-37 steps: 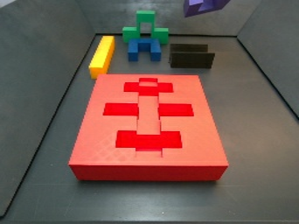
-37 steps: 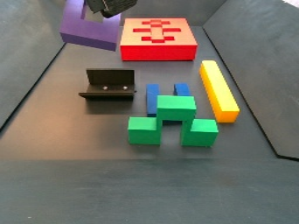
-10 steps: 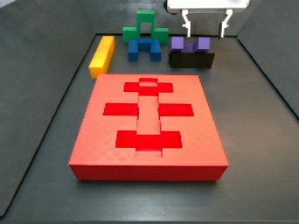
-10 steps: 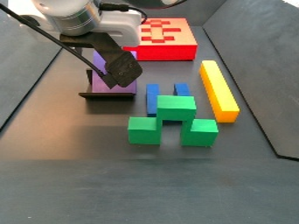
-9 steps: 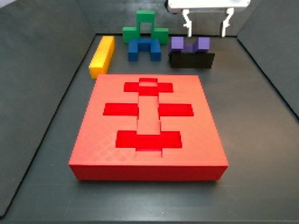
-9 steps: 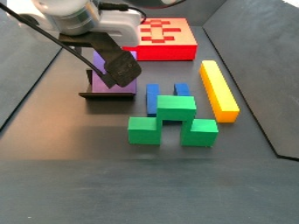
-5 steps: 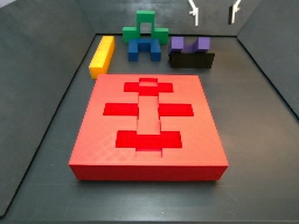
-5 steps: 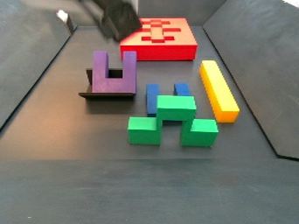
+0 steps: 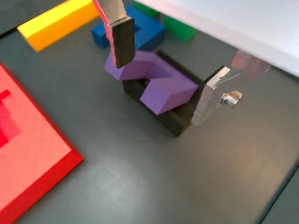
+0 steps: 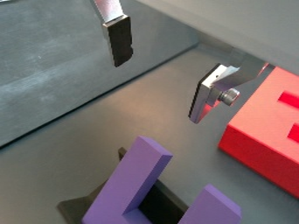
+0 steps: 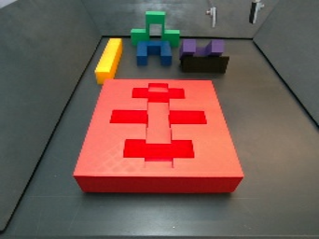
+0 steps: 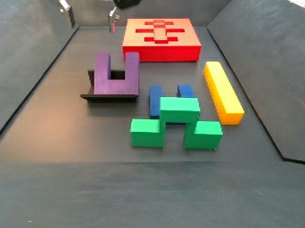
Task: Pick up the purple object. Move up. Place the purple object on the fixture. Regrasp the purple object. Move to above the board. Insert the purple object.
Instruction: Regrasp the purple object.
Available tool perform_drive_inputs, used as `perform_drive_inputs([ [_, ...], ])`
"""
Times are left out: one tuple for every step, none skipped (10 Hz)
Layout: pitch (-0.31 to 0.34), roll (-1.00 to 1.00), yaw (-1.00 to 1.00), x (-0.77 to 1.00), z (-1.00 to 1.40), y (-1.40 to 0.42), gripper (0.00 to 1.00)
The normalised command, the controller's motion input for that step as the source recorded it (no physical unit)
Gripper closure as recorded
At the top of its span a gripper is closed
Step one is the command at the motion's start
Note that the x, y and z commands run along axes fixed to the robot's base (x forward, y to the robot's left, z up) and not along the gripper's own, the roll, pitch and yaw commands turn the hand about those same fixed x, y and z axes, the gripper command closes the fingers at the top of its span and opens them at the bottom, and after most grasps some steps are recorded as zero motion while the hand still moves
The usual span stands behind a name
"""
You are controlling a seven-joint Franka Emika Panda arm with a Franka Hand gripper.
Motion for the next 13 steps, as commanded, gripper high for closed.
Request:
perform_drive_inputs([
  [0.140, 1.00, 0.09, 0.10, 0.05, -0.17, 0.00],
  [0.123, 1.00, 0.08, 0.13, 0.05, -0.17, 0.00],
  [0.106, 1.00, 0.08, 0.15, 0.05, -0.16, 0.00],
  [0.117, 1.00, 0.09, 0.17, 0.05, -0.14, 0.00],
  [0.249, 1.00, 0.09, 0.27, 0.07, -0.08, 0.00],
  [0.217, 1.00, 0.05, 0.33, 0.07, -0.05, 0.00],
  [0.226, 1.00, 0.05, 0.32, 0.08, -0.05, 0.00],
  [0.260, 1.00, 0.07, 0.27, 0.09, -0.06, 0.00],
  [0.289, 1.00, 0.11, 0.24, 0.09, -0.02, 0.00],
  [0.280, 1.00, 0.11, 0.24, 0.09, -0.01, 0.00],
  [0.263, 1.00, 0.11, 0.26, 0.09, -0.01, 0.00],
  [0.197, 1.00, 0.28, 0.31, 0.00, 0.00, 0.00],
  [0.000, 0.85, 0.41, 0.06, -0.38, 0.12, 0.00],
])
